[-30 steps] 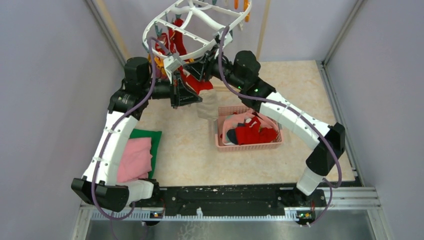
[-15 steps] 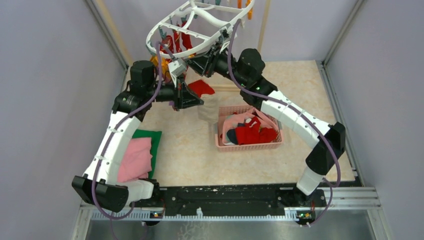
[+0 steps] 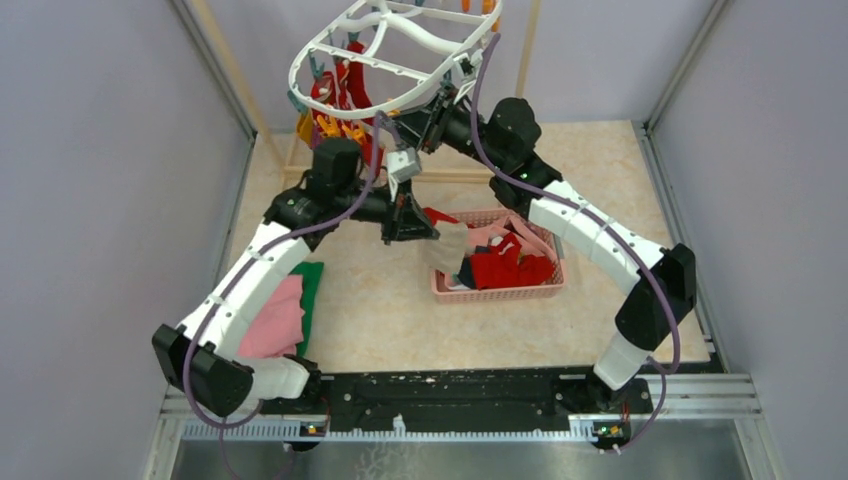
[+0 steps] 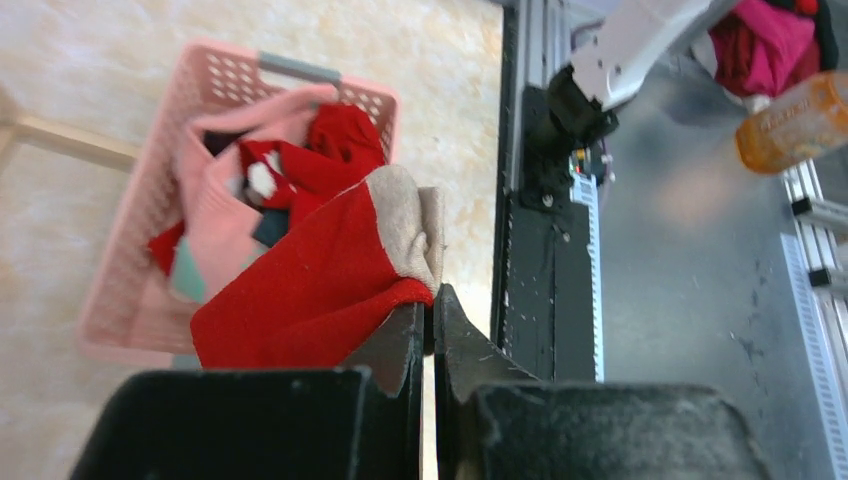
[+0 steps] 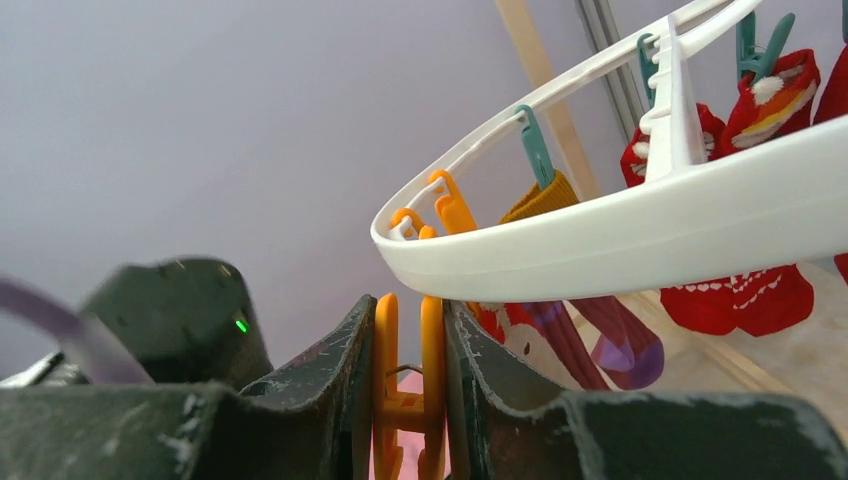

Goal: Remove the socks clipped to the hanger
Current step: Place the sock in the bin, then remove the sock from the hanger.

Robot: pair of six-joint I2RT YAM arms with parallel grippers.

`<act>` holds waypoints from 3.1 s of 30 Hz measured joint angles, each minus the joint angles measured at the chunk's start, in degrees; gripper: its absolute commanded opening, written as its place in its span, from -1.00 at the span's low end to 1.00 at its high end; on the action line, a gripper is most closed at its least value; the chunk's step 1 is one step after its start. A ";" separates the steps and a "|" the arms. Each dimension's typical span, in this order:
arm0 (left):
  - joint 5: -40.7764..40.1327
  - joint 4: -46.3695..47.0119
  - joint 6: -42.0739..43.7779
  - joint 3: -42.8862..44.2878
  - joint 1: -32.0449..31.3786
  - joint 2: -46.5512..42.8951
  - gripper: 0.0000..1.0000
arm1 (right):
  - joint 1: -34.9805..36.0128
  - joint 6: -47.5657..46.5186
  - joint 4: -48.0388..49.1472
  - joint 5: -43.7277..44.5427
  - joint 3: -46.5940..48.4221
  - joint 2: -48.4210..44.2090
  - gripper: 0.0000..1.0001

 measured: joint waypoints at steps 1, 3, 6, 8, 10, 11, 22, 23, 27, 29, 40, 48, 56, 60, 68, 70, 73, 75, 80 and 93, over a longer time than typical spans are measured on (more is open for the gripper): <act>-0.39 0.22 0.92 -1.11 -1.60 0.68 -1.00 | 0.00 0.15 0.02 -0.15 0.00 -0.07 -1.00; -1.42 0.79 3.15 -3.89 -4.04 2.23 -1.00 | -0.02 0.44 0.02 -0.15 0.00 -0.22 -1.00; -3.10 2.78 6.29 -8.26 -5.95 4.17 -1.00 | -0.09 0.42 -0.13 -0.11 -0.02 -0.55 -1.00; -4.59 3.93 6.97 -9.99 -6.56 5.57 -1.00 | -0.48 0.52 -0.15 -0.13 -0.17 -0.79 -1.00; -6.45 5.51 7.28 -10.60 -6.91 7.89 -1.00 | -0.48 0.61 -0.24 -0.33 -0.26 -0.98 -1.00; -7.52 6.69 7.58 -10.62 -7.13 9.31 -1.00 | -0.46 0.61 -0.24 -0.35 -0.26 -1.09 -1.00; -16.52 11.43 8.68 -1.18 -8.76 23.56 -1.00 | -0.59 1.05 0.66 -0.57 -1.79 -2.86 -1.00; -17.29 11.98 8.74 -0.39 -8.76 24.04 -1.00 | -0.59 1.07 0.68 -0.57 -1.92 -2.89 -1.00; -22.01 13.99 10.03 -0.09 -9.18 25.03 -1.00 | -0.59 1.07 0.83 -0.52 -2.54 -2.97 -1.00; -25.18 15.43 11.15 -1.49 -9.66 25.05 -1.00 | -0.59 1.07 0.98 -0.42 -2.93 -3.04 -1.00; -35.17 15.26 16.44 -10.14 -14.34 30.25 -0.87 | -0.59 1.05 0.76 0.55 -4.04 -3.13 -1.00; -42.07 16.20 19.41 -10.36 -17.16 32.28 0.96 | -0.59 1.01 0.44 0.96 -4.13 -3.13 -1.00; -34.99 2.36 21.31 -7.63 -16.41 22.75 0.98 | -0.59 0.83 -0.44 1.36 -4.13 -3.13 -1.00; -28.94 -6.08 25.00 -4.57 -16.50 17.53 0.98 | -0.76 0.83 -0.35 1.60 -5.14 -3.85 -1.00; -23.30 -21.84 31.19 -3.67 -16.50 6.08 0.98 | -1.64 0.39 -0.20 2.12 -6.73 -6.16 -1.00; -23.52 -23.98 31.50 -3.67 -16.31 3.54 0.98 | -1.86 0.37 -0.15 2.23 -6.91 -6.58 -1.00; -24.76 -24.74 30.84 -3.67 -15.19 -1.14 0.98 | -1.90 0.13 -0.37 2.29 -7.04 -6.97 -1.00; -25.42 -24.39 29.88 -3.67 -12.85 -4.31 0.98 | -1.92 -0.09 -0.46 2.47 -7.21 -7.30 -1.00; -24.50 -21.49 26.14 -2.34 3.80 -8.96 0.98 | -2.27 -0.61 -0.72 2.71 -9.01 -9.07 -1.00; -17.25 -6.56 9.62 -1.92 21.03 -8.04 0.93 | -2.60 -1.11 -1.73 2.60 -10.73 -11.32 -0.73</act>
